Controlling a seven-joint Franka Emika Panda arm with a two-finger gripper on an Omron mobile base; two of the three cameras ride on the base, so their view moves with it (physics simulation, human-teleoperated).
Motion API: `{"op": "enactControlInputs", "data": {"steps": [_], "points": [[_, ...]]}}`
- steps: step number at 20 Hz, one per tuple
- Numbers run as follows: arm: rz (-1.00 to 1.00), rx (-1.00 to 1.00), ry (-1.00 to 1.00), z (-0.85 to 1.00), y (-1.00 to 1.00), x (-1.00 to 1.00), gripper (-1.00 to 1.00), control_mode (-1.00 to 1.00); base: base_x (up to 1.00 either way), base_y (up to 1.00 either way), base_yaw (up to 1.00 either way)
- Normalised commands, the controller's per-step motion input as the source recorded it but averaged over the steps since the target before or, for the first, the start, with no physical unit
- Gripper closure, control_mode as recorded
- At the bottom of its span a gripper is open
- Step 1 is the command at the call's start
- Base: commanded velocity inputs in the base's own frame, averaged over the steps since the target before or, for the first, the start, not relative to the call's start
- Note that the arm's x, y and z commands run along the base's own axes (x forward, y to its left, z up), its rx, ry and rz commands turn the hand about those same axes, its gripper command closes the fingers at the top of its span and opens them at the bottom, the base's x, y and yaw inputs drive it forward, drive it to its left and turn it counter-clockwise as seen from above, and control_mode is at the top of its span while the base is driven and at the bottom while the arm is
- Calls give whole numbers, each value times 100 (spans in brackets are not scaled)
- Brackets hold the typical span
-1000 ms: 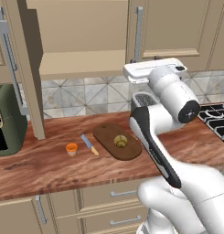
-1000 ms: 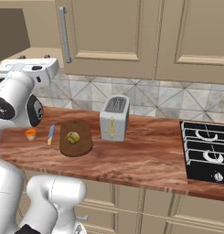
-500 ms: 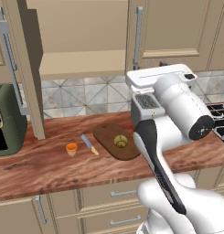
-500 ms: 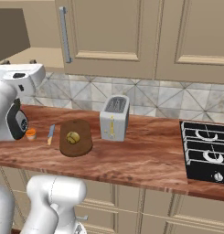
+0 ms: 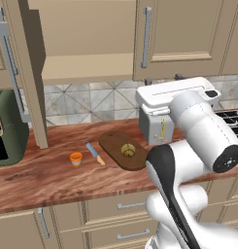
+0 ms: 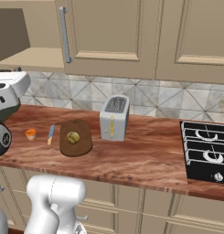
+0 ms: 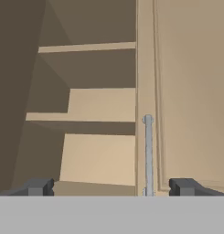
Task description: Pick the bread, place it on the cutting board, pick the jam, place it on the counter, and close the cabinet.
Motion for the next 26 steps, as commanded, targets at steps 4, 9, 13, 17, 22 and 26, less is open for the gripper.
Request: {"op": "enactControlInputs", "data": {"steps": [4, 9, 13, 17, 22, 26], "points": [[0, 0, 0, 0, 17, -43, -100, -100, 0, 0, 0], [0, 0, 0, 0, 16, -44, -100, -100, 0, 0, 0], [0, 0, 0, 0, 21, -42, -100, -100, 0, 0, 0], [0, 0, 0, 0, 23, -39, -100, -100, 0, 0, 0], [0, 0, 0, 0, 24, -36, -100, -100, 0, 0, 0], [0, -1, 0, 0, 29, -21, -100, -100, 0, 0, 0]]}}
